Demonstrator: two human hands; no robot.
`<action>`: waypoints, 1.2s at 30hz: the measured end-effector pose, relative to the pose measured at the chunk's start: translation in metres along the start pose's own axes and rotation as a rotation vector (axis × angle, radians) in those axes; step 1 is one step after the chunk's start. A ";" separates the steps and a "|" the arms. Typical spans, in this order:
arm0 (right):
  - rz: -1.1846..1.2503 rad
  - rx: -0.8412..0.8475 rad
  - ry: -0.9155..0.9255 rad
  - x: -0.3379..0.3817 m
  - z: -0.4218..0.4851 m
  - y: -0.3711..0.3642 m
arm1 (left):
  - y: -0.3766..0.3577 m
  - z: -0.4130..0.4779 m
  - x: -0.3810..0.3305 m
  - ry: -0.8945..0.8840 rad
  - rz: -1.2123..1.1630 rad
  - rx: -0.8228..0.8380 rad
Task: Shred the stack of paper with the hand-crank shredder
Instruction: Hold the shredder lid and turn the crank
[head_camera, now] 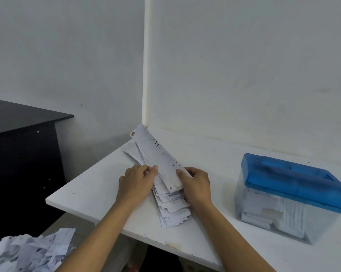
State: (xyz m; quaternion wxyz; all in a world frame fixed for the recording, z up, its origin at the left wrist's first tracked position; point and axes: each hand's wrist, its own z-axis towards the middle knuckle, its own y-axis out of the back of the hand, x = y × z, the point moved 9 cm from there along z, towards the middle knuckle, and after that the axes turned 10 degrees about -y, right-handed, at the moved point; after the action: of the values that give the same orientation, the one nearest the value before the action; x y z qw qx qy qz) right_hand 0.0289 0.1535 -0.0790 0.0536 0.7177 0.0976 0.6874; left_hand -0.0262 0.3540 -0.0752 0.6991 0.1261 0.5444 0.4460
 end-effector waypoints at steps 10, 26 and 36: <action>-0.024 0.062 0.075 0.007 -0.005 -0.007 | 0.001 -0.001 -0.004 -0.047 -0.307 -0.028; 0.143 0.032 -0.062 -0.001 0.000 -0.001 | 0.000 0.000 0.011 0.050 -0.237 -0.072; 0.164 -0.052 0.091 0.019 -0.010 0.011 | 0.019 -0.009 -0.029 -0.186 -0.250 -0.133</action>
State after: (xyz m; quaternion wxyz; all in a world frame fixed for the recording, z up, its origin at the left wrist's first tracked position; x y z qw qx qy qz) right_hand 0.0202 0.1466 -0.0575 0.0112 0.6896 0.0232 0.7237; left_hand -0.0436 0.3401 -0.0469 0.8034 0.0515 0.4580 0.3770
